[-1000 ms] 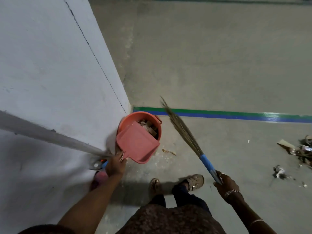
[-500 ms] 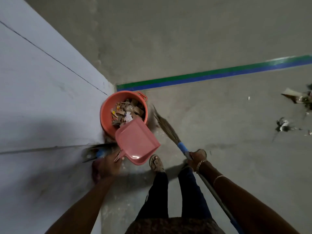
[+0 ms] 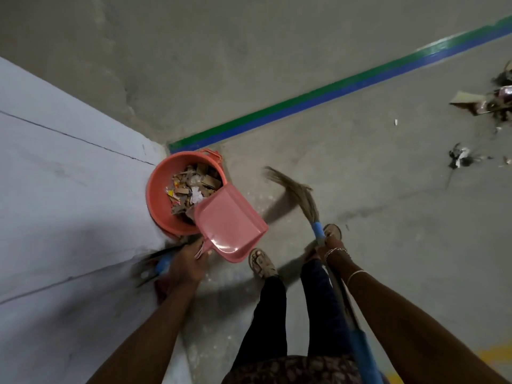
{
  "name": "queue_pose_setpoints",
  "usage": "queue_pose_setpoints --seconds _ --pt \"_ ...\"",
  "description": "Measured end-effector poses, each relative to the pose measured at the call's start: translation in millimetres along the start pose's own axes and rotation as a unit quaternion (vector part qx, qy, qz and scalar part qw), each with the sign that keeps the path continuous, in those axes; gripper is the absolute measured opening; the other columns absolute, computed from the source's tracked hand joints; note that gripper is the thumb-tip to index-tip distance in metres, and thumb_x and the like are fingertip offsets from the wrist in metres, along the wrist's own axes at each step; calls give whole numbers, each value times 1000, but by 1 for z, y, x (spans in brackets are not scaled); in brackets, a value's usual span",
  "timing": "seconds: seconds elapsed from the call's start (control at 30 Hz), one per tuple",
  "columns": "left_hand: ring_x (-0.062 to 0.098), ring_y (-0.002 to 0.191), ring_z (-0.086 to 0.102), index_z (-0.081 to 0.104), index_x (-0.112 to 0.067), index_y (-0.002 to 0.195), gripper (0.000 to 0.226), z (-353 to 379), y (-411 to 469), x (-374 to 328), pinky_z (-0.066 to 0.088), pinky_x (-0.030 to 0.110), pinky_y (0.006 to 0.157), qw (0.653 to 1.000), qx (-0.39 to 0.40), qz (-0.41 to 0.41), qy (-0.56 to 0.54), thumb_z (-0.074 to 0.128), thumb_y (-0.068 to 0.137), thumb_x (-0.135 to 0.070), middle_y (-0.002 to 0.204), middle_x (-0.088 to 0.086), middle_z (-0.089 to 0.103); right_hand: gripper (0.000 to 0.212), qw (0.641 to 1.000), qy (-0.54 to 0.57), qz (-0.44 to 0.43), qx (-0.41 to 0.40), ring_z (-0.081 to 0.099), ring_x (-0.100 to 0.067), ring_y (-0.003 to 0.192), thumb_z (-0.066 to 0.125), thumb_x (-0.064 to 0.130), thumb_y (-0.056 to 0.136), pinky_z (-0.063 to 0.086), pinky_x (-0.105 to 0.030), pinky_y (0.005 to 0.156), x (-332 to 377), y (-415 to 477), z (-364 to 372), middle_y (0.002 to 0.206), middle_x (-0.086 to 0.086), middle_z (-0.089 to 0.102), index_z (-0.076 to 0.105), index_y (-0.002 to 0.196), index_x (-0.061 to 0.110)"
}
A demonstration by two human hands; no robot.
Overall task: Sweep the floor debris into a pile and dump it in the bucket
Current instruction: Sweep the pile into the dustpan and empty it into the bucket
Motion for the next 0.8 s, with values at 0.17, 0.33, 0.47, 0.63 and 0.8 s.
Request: queue_pose_setpoints --seconds 0.17,0.33,0.47,0.63,0.8 --pt "31 103 69 68 -32 123 43 16 16 0 57 42 79 999 9 11 -34 78 82 -34 111 2 75 39 979 157 98 -90 69 -35 87 66 28 84 59 -46 79 -52 -2 -37 99 -16 68 61 114 4" --pt "36 97 70 72 -23 120 41 12 16 -54 49 34 72 998 30 44 -22 81 81 -32 105 7 75 31 949 260 75 -164 69 -31 67 71 22 88 61 -44 65 -83 -38 -80 83 -15 69 64 111 2" --pt "34 93 69 68 -33 126 44 17 18 -93 47 33 70 994 49 94 -1 74 84 -46 101 6 75 48 944 289 48 -151 65 -23 52 76 19 84 50 -27 45 -100 -66 -100 76 -12 68 59 127 7" --pt "42 100 67 72 -23 120 39 28 21 -148 49 40 77 990 68 125 -5 79 83 -35 108 14 74 64 961 253 16 -112 64 -17 59 76 20 83 49 -25 49 -117 -78 -115 91 -10 70 50 141 13" --pt "36 87 68 76 -25 110 22 39 18 -208 43 31 69 985 90 145 -5 74 88 -27 94 8 74 43 978 191 17 -78 64 -26 86 62 22 90 57 -39 76 -137 -60 -128 105 -10 65 57 131 10"
Point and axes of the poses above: each hand's wrist, its own y-axis towards the middle knuckle, its own z-axis out of the palm, x = y × z, the point moved 1 cm from there along y, towards the middle knuckle
